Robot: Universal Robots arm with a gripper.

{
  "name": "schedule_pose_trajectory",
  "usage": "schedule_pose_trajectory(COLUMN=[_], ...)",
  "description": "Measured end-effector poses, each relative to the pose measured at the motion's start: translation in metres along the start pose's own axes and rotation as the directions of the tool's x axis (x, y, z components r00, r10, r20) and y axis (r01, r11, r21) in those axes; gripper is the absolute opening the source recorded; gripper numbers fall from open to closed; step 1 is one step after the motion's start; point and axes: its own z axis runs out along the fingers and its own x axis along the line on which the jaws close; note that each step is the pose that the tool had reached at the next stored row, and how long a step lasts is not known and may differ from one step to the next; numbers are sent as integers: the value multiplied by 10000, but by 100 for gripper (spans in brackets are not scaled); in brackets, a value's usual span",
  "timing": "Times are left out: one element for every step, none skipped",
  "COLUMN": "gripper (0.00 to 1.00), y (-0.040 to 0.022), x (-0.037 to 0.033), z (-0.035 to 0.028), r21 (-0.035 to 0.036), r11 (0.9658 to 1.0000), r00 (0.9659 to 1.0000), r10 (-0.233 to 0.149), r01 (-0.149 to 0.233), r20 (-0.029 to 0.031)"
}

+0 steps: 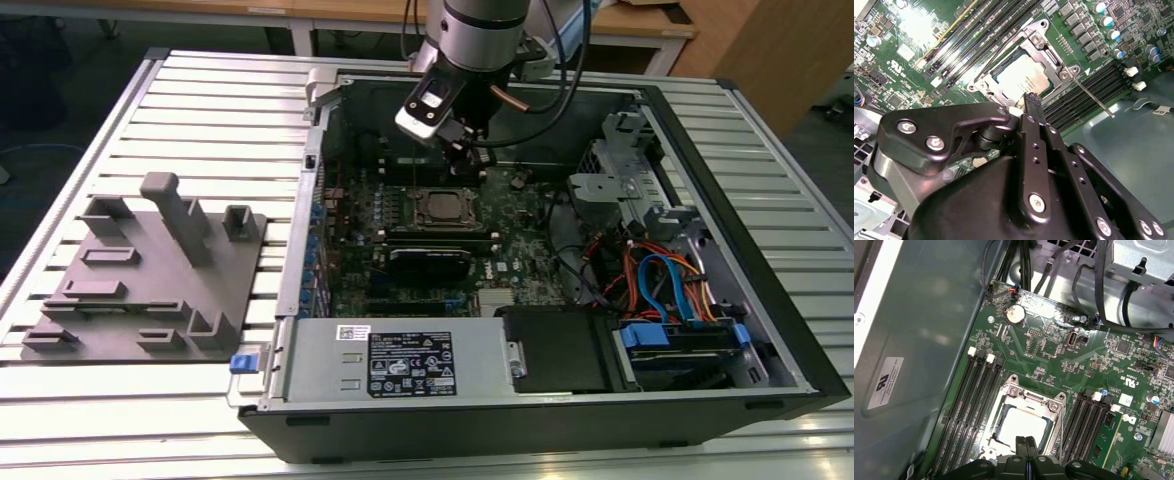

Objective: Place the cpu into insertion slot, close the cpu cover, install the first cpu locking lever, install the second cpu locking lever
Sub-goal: 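Install the first cpu locking lever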

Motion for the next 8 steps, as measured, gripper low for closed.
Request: schedule_pose_trajectory(gripper=[11,11,11,11,11,11,11,11], y=[0,0,0,0,0,0,0,0], x=[0,0,0,0,0,0,0,0], z=[0,0,0,0,0,0,0,0], r21=[0,0,0,1,1,1,1,2], r11=[10000,10000,10000,10000,10000,10000,10000,10000], r00=[10000,10000,10000,10000,10000,10000,10000,10000], r10=[-8,-15,-20,-24,-42,-57,-61,-65], r01=[8,15,20,24,42,57,61,65], r20=[0,0,0,0,0,0,0,0])
